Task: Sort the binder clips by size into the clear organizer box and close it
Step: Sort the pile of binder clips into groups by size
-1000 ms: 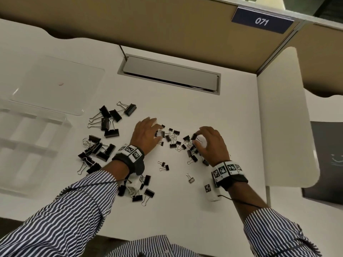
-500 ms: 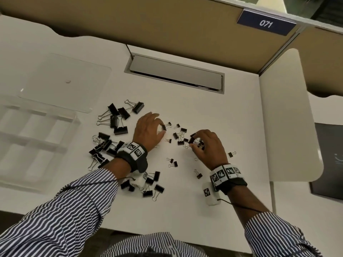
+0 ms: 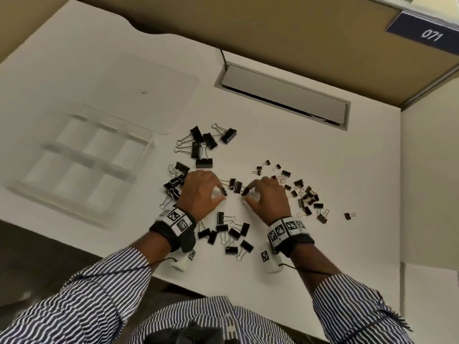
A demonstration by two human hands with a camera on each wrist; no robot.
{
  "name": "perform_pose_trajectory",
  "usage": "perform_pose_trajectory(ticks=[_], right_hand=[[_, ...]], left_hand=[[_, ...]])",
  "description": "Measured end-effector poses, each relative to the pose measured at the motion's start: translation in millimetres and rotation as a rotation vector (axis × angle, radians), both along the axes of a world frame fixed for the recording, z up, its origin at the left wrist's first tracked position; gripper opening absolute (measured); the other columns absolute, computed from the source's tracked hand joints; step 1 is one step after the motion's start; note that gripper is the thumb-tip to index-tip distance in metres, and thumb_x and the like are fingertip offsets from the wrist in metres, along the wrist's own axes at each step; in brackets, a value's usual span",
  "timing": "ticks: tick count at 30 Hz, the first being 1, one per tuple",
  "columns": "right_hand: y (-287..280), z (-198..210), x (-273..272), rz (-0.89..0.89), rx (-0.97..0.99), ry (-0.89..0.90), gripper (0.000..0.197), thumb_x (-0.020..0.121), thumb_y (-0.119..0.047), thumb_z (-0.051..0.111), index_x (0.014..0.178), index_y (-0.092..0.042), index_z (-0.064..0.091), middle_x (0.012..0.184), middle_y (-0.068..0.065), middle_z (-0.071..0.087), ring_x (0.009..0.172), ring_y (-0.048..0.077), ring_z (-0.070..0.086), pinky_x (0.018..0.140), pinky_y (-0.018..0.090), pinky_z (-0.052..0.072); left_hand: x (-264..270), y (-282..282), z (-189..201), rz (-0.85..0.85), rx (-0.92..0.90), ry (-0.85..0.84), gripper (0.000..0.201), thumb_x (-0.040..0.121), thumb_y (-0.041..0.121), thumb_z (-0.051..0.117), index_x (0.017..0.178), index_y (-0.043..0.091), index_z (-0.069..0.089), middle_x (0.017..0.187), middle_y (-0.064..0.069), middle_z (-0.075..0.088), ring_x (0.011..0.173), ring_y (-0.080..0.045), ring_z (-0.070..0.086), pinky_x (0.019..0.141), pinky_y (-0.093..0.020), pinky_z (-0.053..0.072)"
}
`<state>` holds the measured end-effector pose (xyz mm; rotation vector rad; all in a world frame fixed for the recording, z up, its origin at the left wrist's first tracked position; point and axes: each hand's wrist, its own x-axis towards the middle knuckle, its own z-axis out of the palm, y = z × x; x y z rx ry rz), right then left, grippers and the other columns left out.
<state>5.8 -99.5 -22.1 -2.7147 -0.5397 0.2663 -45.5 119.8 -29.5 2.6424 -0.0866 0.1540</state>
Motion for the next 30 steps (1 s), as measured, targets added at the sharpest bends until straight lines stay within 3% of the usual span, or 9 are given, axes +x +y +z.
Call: perform_pose_trajectory(ticks=[3,7,13,18,21,26,30], right_hand=[[10,-3,-3,-0.011,-0.024,-0.011,0.028,0.078,-0.043,0.073,0.1,-0.026,0.067,0.096,-0.001,0.064,0.093,0.023,0.056,0.077,0.035,0.045],[12,-5,-8,-0.012,-0.025,0.003,0.03,0.079,-0.045,0.072,0.101,-0.025,0.067,0.096,-0.001,0.064,0.093,0.023,0.057,0.078,0.036,0.046],[0,-8,-16,-0.029,0.002,0.025,0.025,0.079,-0.048,0.07,0.098,-0.031,0.066,0.091,-0.008,0.061,0.091,0.017,0.054,0.08,0.034,0.045],[-15,-3,-21,-0.065,0.084,0.013,0.019,0.08,-0.042,0.071,0.094,-0.03,0.066,0.086,-0.009,0.058,0.086,0.016,0.053,0.078,0.034,0.044],[-24,-4,-24,-0.06,0.083,0.008,0.02,0.081,-0.042,0.07,0.095,-0.028,0.065,0.086,-0.008,0.058,0.085,0.016,0.052,0.076,0.035,0.045],[-28,-4,-33,-0.042,0.088,0.012,0.02,0.082,-0.042,0.07,0.097,-0.029,0.064,0.087,-0.007,0.059,0.086,0.016,0.052,0.076,0.035,0.045],[-27,-1,-37,-0.011,0.152,0.052,0.019,0.083,-0.039,0.067,0.099,-0.029,0.064,0.091,-0.009,0.06,0.087,0.015,0.053,0.078,0.036,0.047]], left_hand=[[-3,-2,-4,-0.008,0.044,-0.011,0.028,0.068,0.044,0.082,0.084,0.028,0.065,0.094,0.01,0.063,0.099,-0.014,0.055,0.094,-0.034,0.035],[-3,-6,-3,-0.023,0.118,0.043,0.028,0.068,0.041,0.082,0.086,0.025,0.068,0.109,0.004,0.064,0.125,-0.024,0.048,0.111,-0.052,0.026],[-3,-15,-2,-0.085,0.134,0.083,0.028,0.07,0.038,0.082,0.092,0.024,0.071,0.123,-0.003,0.062,0.135,-0.03,0.04,0.113,-0.061,0.021],[-6,-17,-1,-0.19,0.038,0.09,0.024,0.073,0.03,0.081,0.095,0.027,0.073,0.119,-0.002,0.063,0.129,-0.03,0.045,0.11,-0.053,0.029],[-11,-16,-3,-0.244,0.012,0.05,0.022,0.073,0.03,0.08,0.094,0.027,0.073,0.112,0.001,0.063,0.12,-0.024,0.049,0.103,-0.043,0.032],[-14,-13,0,-0.195,0.027,0.049,0.023,0.075,0.037,0.079,0.094,0.028,0.073,0.103,0.005,0.063,0.106,-0.017,0.053,0.096,-0.034,0.032],[-18,-9,1,-0.143,-0.012,0.039,0.024,0.077,0.037,0.077,0.097,0.024,0.071,0.104,0.003,0.066,0.107,-0.019,0.055,0.1,-0.033,0.033]])
